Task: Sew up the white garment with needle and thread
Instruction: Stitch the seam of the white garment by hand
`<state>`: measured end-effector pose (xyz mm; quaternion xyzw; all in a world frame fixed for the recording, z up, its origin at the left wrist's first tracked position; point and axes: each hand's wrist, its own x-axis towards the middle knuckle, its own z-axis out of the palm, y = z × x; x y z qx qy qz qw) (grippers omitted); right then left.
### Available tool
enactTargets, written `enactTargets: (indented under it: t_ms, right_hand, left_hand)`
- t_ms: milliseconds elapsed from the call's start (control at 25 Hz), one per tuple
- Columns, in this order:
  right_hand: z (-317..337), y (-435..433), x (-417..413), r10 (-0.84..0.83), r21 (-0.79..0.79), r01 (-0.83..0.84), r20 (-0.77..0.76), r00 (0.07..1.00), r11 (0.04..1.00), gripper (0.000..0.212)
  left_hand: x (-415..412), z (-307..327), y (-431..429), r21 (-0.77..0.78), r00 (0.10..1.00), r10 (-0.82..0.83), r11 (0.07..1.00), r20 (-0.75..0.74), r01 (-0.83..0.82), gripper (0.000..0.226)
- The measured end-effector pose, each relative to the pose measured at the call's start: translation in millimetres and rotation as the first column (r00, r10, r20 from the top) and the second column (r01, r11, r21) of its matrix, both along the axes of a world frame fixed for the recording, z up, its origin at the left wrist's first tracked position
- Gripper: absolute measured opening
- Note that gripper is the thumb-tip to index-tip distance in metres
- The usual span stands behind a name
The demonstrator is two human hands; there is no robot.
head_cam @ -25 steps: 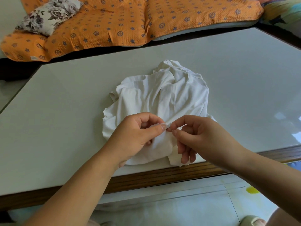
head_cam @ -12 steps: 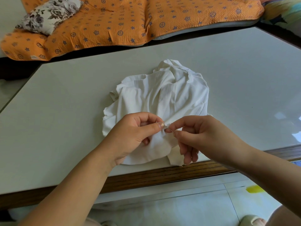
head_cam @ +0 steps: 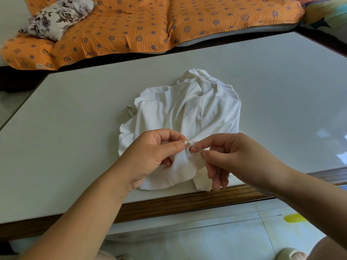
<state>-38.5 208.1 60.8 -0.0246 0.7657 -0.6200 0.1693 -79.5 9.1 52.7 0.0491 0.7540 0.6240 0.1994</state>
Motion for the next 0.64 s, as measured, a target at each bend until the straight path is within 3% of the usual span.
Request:
enactTargets:
  t_ms: [160,360,520,640]
  right_hand:
    - [-0.4,-1.5,-0.3,-0.004,0.000,0.004,-0.002,1.000,1.000,0.020]
    - [-2.0,-2.9,-0.8,-0.027,0.023,0.027,-0.007,1.000,0.999,0.013]
    - [-4.6,-3.8,-1.4,-0.042,0.055,0.043,-0.020,0.999,0.998,0.009]
    - [-4.9,-2.5,-1.1,-0.044,0.045,0.046,-0.033,0.998,0.998,0.014]
  left_hand:
    - [1.5,0.8,-0.5,0.016,1.000,-0.026,1.000,-0.016,0.026,0.022]
    - [4.6,2.0,2.3,-0.027,0.995,-0.032,0.999,-0.099,0.029,0.003]
    - [8.5,0.7,5.1,-0.118,0.974,-0.043,0.993,-0.223,0.017,0.005]
    - [6.6,-1.8,4.0,-0.107,0.973,-0.017,0.994,-0.229,-0.008,0.005]
